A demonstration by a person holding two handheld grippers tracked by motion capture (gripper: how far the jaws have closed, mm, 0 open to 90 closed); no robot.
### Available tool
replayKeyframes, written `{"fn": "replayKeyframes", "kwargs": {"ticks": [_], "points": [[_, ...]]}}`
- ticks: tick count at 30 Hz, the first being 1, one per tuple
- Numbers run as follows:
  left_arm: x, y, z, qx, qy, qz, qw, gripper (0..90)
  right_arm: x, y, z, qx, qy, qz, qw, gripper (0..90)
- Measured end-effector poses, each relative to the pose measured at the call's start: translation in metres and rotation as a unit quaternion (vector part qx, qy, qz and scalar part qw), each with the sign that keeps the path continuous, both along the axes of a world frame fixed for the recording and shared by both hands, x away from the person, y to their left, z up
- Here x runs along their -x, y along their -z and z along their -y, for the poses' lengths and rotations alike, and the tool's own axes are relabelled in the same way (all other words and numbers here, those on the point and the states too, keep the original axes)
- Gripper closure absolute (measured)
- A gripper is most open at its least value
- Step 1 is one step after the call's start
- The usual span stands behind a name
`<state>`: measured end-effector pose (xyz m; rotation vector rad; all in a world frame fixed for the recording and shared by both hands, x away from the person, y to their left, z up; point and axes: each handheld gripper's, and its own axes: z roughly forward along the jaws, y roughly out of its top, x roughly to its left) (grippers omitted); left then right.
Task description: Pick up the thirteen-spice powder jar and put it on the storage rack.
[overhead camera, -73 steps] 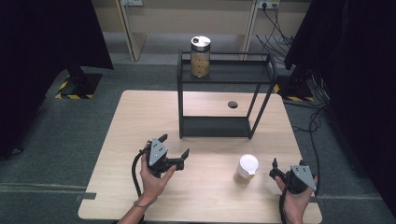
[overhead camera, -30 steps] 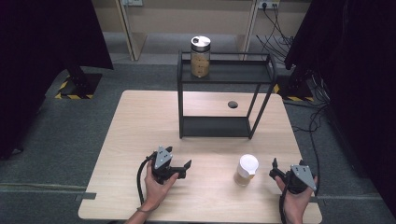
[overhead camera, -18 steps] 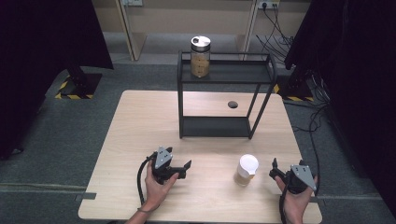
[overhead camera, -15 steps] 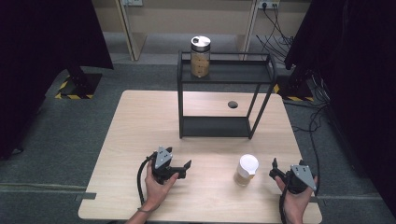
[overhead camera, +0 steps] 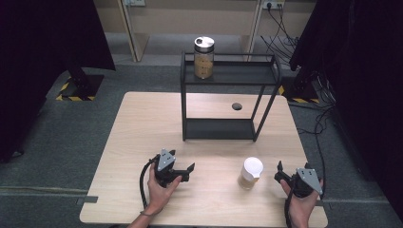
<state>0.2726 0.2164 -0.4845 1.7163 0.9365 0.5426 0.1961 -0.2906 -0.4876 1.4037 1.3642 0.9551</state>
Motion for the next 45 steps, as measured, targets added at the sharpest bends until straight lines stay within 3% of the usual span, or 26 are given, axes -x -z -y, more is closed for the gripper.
{"fn": "replayKeyframes", "kwargs": {"ticks": [23, 27, 34, 45], "points": [[0.0, -0.001, 0.002, -0.008, 0.002, 0.002, 1.0, 2.8, 0.0, 0.0, 0.002, -0.001, -0.007, -0.001, 1.0, 5.6], [0.0, -0.001, 0.002, -0.004, 0.001, 0.0, 1.0, 2.8, 0.002, 0.0, 0.008, -0.031, -0.008, 0.004, 0.9995, 5.2], [-0.001, -0.001, 0.002, -0.004, 0.001, 0.0, 1.0, 2.8, 0.009, -0.012, 0.006, -0.049, -0.024, 0.037, 0.9979, 5.1], [-0.001, -0.001, 0.002, -0.006, 0.002, 0.001, 1.0, 2.7, 0.016, -0.023, 0.002, -0.056, -0.044, 0.057, 0.9958, 5.1]]}}
